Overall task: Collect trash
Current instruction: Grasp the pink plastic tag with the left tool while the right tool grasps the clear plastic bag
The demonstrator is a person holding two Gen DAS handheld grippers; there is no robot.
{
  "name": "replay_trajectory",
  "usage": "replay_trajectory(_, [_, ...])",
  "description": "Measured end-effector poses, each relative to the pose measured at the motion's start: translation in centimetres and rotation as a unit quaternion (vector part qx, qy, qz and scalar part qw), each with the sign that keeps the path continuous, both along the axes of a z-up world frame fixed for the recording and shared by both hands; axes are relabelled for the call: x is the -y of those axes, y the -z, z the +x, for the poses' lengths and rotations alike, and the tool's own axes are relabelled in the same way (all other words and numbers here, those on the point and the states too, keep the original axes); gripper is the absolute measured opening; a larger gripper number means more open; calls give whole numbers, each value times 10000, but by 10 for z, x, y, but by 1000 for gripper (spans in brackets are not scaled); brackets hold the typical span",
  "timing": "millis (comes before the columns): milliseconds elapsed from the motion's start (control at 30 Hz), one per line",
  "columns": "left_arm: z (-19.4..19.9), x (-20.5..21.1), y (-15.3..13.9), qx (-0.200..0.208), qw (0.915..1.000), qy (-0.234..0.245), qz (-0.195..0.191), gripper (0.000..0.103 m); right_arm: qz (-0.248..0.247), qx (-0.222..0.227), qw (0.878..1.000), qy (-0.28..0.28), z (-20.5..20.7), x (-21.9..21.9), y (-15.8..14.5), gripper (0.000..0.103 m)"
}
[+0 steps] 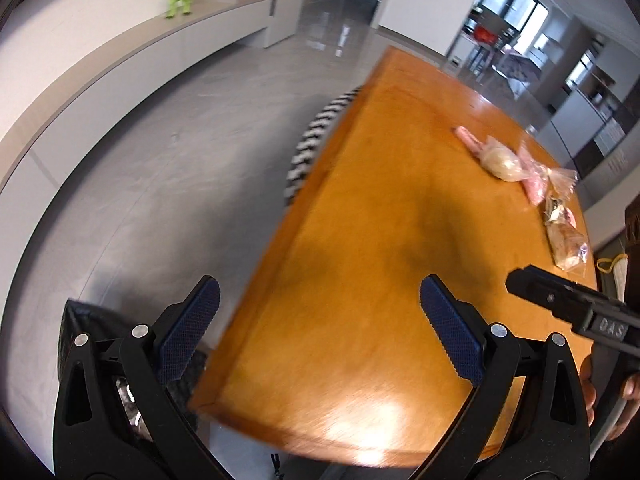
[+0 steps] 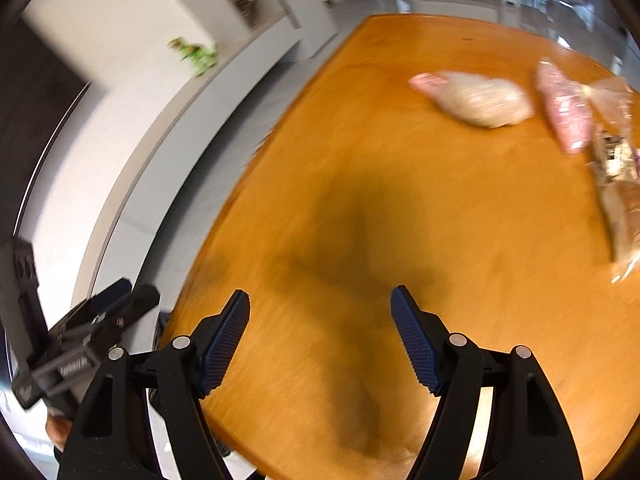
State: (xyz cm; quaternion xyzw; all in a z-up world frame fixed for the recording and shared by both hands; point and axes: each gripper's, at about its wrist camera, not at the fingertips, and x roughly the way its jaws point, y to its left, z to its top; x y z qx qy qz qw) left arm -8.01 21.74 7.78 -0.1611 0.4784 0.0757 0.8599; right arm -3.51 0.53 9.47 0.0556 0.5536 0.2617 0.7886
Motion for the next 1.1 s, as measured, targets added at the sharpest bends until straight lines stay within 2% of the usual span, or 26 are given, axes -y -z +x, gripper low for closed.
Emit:
replay_trajectory(100, [38,27,-4,-95,9998,127,78,97,-65,-49,9994,325,34,23,-1,74])
replay_trajectory(200, [69,44,-5,-136,9997,189,-26,97,-52,-109,9979,630,65,44,4,74])
replay_trajectory(433, [137,78,-2,-231,9992,312,-80,97,103,-371,9915,1244,131,70,21,74])
replay_trajectory(533, [161,82,-6,-148,9996,194,-132,97,233,-444,9873,1505,149,77,25,75])
replay_trajectory(567, [167,82,-6,-135,9997,146,-141,97,217,-473,9849,1649,159,79,29,78])
replay_trajectory(667, [191,85,-3,-197,9998,29,-66,97,109,-509,9792,1959,180,83,37,79])
replay_trajectory(800, [219,92,2,-309,9995,25,96,97,-91,-653,9782,1971,197,81,49,78])
replay_trajectory(833, [224,93,4,-327,9994,2,103,97,-64,-717,9795,1880,200,81,51,72])
replay_trajectory(867, [229,94,4,-314,9995,-29,71,97,8,-765,9807,1798,199,81,53,58])
replay_trajectory(933, [242,97,7,-293,9995,-77,-17,97,-48,-683,9831,1698,194,83,51,51])
replay_trajectory(1100, [267,111,22,-522,9986,16,-23,97,-146,-371,9890,1424,157,97,35,47])
